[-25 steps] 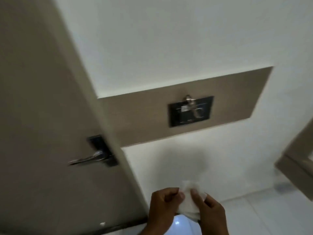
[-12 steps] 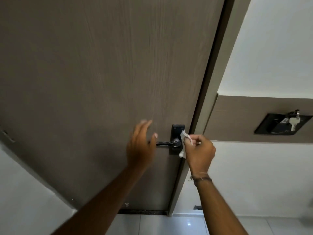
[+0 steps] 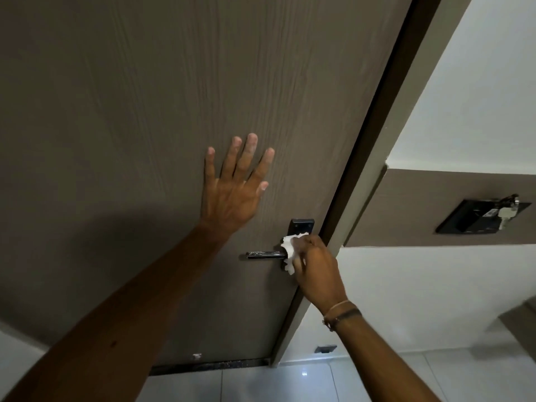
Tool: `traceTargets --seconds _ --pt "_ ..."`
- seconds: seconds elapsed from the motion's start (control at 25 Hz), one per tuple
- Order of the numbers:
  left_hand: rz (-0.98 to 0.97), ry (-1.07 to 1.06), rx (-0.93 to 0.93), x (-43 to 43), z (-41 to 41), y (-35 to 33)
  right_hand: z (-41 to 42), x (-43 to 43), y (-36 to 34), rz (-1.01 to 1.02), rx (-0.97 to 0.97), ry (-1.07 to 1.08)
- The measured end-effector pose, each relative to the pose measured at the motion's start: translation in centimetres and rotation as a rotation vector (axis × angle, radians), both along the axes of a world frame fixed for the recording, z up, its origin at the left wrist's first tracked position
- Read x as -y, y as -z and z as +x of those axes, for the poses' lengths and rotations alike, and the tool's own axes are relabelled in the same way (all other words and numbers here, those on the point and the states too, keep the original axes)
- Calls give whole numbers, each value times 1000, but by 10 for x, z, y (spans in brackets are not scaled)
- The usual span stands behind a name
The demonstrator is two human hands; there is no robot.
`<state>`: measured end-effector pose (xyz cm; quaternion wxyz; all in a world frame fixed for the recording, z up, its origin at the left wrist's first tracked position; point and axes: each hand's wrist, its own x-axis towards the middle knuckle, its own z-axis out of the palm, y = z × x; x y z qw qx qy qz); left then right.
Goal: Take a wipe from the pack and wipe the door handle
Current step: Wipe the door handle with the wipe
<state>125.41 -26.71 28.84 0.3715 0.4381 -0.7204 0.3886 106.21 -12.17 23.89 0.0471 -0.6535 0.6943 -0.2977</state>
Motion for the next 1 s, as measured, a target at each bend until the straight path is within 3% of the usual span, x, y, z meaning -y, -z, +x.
traceTargets --seconds 0.08,0.16,0.24,0.36,0.48,0.64,0.76,0.88,1.0 --pt "-53 19 -2 7 1 5 -11 2 -2 83 -136 -28" --pt "-90 45 -12 12 3 8 -18 1 -4 128 -478 -66" --pt "-103 74 -31 13 2 9 -23 3 -4 137 -665 -122" --pt "-103 96 -42 12 1 7 -3 18 9 48 -705 -274" --pt "-102 96 -28 9 3 3 31 37 17 98 -604 -392" --pt "-133 88 -49 9 -1 2 0 39 12 196 -485 -323" --pt "-155 64 -49 10 -1 -1 24 39 15 -20 -559 -438" --pt "-172 72 -51 10 0 1 64 44 13 -20 -575 -529" --pt "-187 87 -60 12 -2 2 25 43 3 93 -654 -520"
